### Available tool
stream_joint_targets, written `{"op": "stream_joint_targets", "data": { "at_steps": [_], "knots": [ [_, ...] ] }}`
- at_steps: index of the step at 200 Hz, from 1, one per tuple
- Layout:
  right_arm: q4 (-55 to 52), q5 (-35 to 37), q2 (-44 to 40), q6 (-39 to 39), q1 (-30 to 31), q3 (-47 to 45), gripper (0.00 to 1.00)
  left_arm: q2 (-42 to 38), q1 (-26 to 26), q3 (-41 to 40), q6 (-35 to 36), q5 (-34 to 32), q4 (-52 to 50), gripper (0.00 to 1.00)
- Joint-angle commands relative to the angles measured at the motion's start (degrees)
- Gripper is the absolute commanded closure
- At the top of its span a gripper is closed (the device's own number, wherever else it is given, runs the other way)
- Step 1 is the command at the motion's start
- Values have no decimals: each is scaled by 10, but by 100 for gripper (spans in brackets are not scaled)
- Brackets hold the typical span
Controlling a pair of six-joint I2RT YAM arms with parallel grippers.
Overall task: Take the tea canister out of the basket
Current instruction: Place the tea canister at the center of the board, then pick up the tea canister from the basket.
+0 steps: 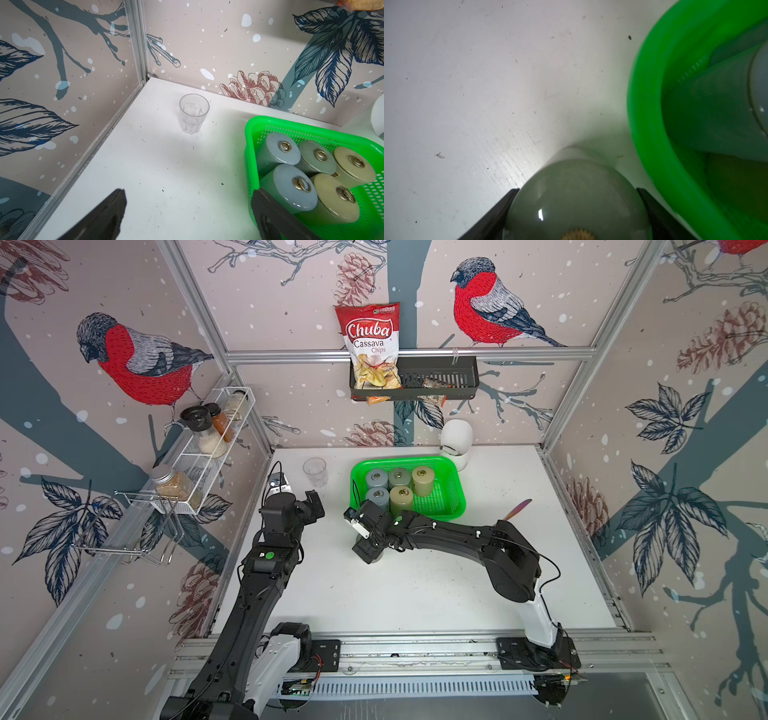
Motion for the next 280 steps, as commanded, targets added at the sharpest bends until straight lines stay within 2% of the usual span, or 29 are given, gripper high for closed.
{"op": "stream_joint_targets", "data": {
  "at_steps": [1,39,84,117,166,215,251,280],
  "knots": [
    [9,-6,3,5,-1,3,56,-1,2,3,2,10,-2,2],
    [0,-29,1,1,-2,7,28,-1,1,3,5,16,0,2],
    [-2,-34,-3,0,-4,10,16,-1,2,5,7,18,-1,2],
    [13,-73,-26,11,-19,13,0,-3,2,8,7,27,2,2],
    [8,-57,-79,14,-45,31,0,-10,2,10,8,41,7,2],
    [-16,-17,-141,36,-119,32,1,7,1,21,13,83,7,2],
    [-71,-2,-130,-3,-170,36,0,13,-18,2,-6,136,47,2],
    [-88,-8,-108,-39,-204,28,0,25,-52,2,17,151,59,2]
  ]
}}
